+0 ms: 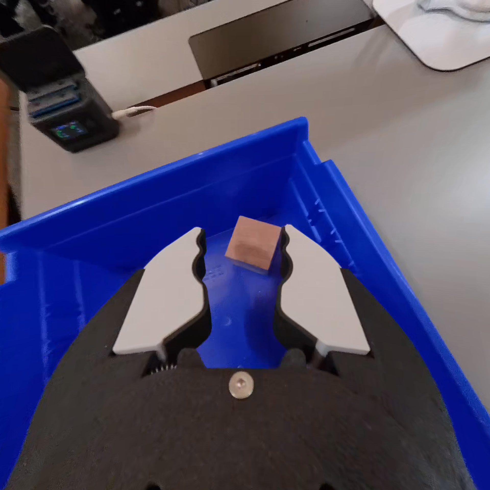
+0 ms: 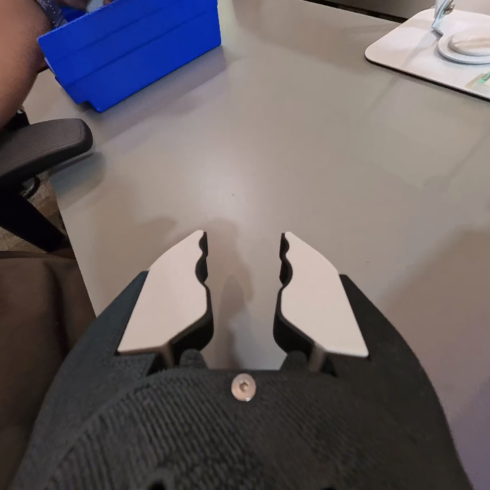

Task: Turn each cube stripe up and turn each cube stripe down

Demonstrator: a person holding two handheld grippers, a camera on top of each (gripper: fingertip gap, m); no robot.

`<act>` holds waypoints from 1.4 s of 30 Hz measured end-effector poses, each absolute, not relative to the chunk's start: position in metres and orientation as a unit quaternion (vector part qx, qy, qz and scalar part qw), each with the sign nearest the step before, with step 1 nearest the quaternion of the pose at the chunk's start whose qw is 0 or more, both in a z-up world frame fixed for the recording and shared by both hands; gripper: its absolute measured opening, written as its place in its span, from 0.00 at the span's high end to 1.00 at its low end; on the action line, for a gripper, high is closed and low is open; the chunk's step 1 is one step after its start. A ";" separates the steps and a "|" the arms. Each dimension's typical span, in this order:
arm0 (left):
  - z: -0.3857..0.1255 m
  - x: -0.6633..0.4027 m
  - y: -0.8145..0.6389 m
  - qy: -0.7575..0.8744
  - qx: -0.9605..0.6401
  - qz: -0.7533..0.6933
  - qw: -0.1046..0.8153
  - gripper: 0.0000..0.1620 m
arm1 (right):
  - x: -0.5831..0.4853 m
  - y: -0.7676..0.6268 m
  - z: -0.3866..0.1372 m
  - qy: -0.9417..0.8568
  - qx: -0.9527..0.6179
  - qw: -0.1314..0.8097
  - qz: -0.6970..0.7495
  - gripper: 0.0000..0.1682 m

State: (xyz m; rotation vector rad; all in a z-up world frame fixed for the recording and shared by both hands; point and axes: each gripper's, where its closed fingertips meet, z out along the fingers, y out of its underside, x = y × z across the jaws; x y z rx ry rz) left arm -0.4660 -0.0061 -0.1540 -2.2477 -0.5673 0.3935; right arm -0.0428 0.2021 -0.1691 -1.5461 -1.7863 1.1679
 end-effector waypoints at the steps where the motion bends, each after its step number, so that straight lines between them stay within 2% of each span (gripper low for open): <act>1: -0.158 -0.464 -0.003 -0.220 -0.886 0.144 0.382 0.65 | -0.042 0.204 -0.169 -0.655 -0.570 0.252 0.428 0.68; 7: -0.184 -0.466 -0.010 -0.215 -0.915 0.151 0.305 0.61 | -0.036 0.207 -0.162 -0.643 -0.569 0.262 0.441 0.70; 10: -0.198 -0.468 -0.014 -0.216 -0.925 0.163 0.267 0.64 | -0.035 0.206 -0.155 -0.641 -0.562 0.275 0.444 0.71; 12: -0.200 -0.469 -0.012 -0.212 -0.924 0.172 0.270 0.69 | -0.035 0.206 -0.153 -0.641 -0.560 0.280 0.444 0.71; 14: -0.198 -0.472 -0.016 -0.219 -0.921 0.183 0.265 0.70 | -0.035 0.206 -0.153 -0.641 -0.560 0.279 0.445 0.71; 19: -0.145 -0.488 -0.033 -0.262 -0.881 0.237 0.314 0.71 | -0.036 0.204 -0.153 -0.642 -0.558 0.277 0.446 0.71; 23: -0.054 -0.473 -0.021 -0.281 -0.804 0.227 0.473 0.71 | -0.037 0.203 -0.152 -0.641 -0.556 0.276 0.451 0.73; 27: 0.056 -0.400 0.027 -0.222 -0.683 0.061 0.694 0.72 | -0.039 0.204 -0.146 -0.641 -0.546 0.294 0.451 0.73; 31: 0.104 -0.309 0.079 -0.126 -0.603 -0.159 0.772 0.71 | -0.037 0.209 -0.111 -0.615 -0.502 0.382 0.474 0.69; 35: 0.095 -0.213 0.147 -0.064 -0.565 -0.378 0.731 0.71 | -0.020 0.215 -0.052 -0.563 -0.417 0.517 0.491 0.70; 38: 0.063 -0.158 0.194 -0.077 -0.554 -0.483 0.674 0.72 | -0.002 0.218 -0.027 -0.537 -0.372 0.586 0.479 0.78; 42: 0.008 -0.107 0.238 -0.146 -0.523 -0.595 0.593 0.72 | 0.009 0.234 -0.016 -0.497 -0.359 0.655 0.441 0.77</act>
